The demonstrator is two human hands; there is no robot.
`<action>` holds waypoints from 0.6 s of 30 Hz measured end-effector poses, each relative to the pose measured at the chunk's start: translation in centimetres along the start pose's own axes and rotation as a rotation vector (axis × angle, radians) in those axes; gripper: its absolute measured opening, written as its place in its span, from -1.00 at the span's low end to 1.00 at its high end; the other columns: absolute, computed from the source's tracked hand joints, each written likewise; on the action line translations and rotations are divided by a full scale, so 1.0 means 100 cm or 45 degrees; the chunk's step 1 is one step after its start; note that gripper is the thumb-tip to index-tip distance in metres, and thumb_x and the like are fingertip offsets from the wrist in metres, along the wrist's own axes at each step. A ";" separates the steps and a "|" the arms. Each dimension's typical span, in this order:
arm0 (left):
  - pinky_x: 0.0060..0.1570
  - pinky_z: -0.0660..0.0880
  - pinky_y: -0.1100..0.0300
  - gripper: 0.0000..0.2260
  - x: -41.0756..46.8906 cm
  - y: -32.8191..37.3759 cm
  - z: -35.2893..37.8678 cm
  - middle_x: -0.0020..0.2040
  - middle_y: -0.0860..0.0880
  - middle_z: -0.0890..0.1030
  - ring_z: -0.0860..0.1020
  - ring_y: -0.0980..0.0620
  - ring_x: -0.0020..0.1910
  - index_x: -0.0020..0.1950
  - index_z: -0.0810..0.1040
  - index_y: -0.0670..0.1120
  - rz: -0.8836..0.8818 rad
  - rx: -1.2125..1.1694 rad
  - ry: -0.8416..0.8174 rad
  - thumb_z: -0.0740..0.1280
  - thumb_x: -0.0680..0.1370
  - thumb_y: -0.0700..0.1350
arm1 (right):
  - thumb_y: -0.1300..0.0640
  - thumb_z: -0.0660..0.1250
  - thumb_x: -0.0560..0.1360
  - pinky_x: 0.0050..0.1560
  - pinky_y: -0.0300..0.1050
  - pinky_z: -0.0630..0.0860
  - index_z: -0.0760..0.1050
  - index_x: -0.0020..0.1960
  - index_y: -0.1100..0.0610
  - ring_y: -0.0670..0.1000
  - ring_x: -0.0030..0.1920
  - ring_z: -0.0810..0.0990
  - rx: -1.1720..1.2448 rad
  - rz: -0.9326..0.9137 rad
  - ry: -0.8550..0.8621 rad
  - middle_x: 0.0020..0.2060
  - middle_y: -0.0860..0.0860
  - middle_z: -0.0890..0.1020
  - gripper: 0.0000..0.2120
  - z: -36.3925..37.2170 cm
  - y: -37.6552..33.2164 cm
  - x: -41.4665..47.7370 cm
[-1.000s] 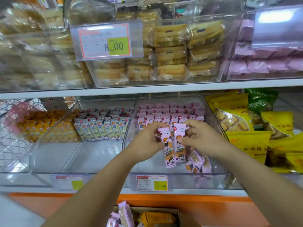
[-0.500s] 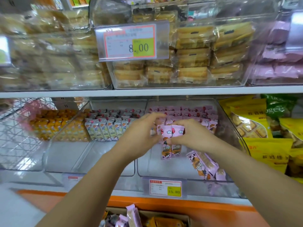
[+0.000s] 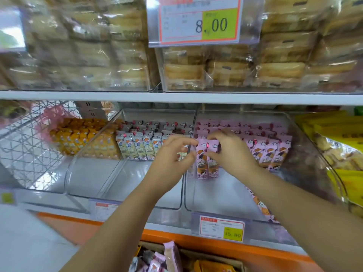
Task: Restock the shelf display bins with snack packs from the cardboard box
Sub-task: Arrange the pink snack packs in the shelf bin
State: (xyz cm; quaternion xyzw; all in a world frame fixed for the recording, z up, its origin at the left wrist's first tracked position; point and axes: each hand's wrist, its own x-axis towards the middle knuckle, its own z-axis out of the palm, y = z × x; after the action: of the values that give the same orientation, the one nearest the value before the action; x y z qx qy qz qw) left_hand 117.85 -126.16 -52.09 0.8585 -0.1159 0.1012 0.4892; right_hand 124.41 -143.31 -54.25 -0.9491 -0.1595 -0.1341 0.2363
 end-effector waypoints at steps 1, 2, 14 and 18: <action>0.14 0.46 0.29 -0.78 0.000 0.000 0.000 0.15 0.16 0.45 0.48 0.23 0.12 0.00 0.51 0.22 -0.010 -0.012 -0.002 0.31 0.57 -0.15 | 0.03 0.46 0.44 0.04 -0.03 0.51 0.50 0.27 0.07 0.08 -0.07 0.55 0.011 -0.013 -0.025 0.16 0.09 0.52 -0.57 -0.001 0.000 0.001; 0.14 0.46 0.30 -0.79 0.000 0.000 0.001 0.15 0.16 0.44 0.48 0.22 0.12 0.01 0.51 0.21 -0.013 -0.010 -0.004 0.31 0.58 -0.14 | 0.02 0.45 0.44 0.07 -0.02 0.51 0.50 0.28 0.07 0.08 -0.05 0.55 0.015 -0.024 -0.044 0.16 0.10 0.52 -0.57 -0.001 0.000 0.001; 0.05 0.33 0.39 -0.79 -0.008 0.038 0.019 0.09 0.08 0.47 0.45 0.15 0.03 0.15 0.59 -0.06 0.333 0.467 0.112 0.33 0.54 -0.24 | 0.12 0.42 0.47 -0.33 -0.40 0.34 0.56 0.18 0.05 -0.20 -0.29 0.49 0.112 0.120 -0.193 -0.21 -0.15 0.53 -0.72 -0.075 0.025 -0.051; -0.11 0.42 0.37 -0.80 -0.004 0.055 0.063 -0.05 0.11 0.50 0.52 0.17 -0.15 0.15 0.57 -0.09 0.151 0.284 -0.257 0.32 0.55 -0.25 | 0.22 0.38 0.46 -0.31 -0.47 0.35 0.58 0.13 0.08 -0.27 -0.35 0.46 0.043 0.175 -0.343 -0.17 -0.05 0.62 -0.75 -0.097 0.039 -0.079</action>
State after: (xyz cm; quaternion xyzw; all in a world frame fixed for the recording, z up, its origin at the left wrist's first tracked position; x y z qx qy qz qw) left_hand 116.16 -134.25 -50.85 0.9050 -0.2032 0.0554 0.3697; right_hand 116.86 -153.22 -50.12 -0.9630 -0.1265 0.0137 0.2374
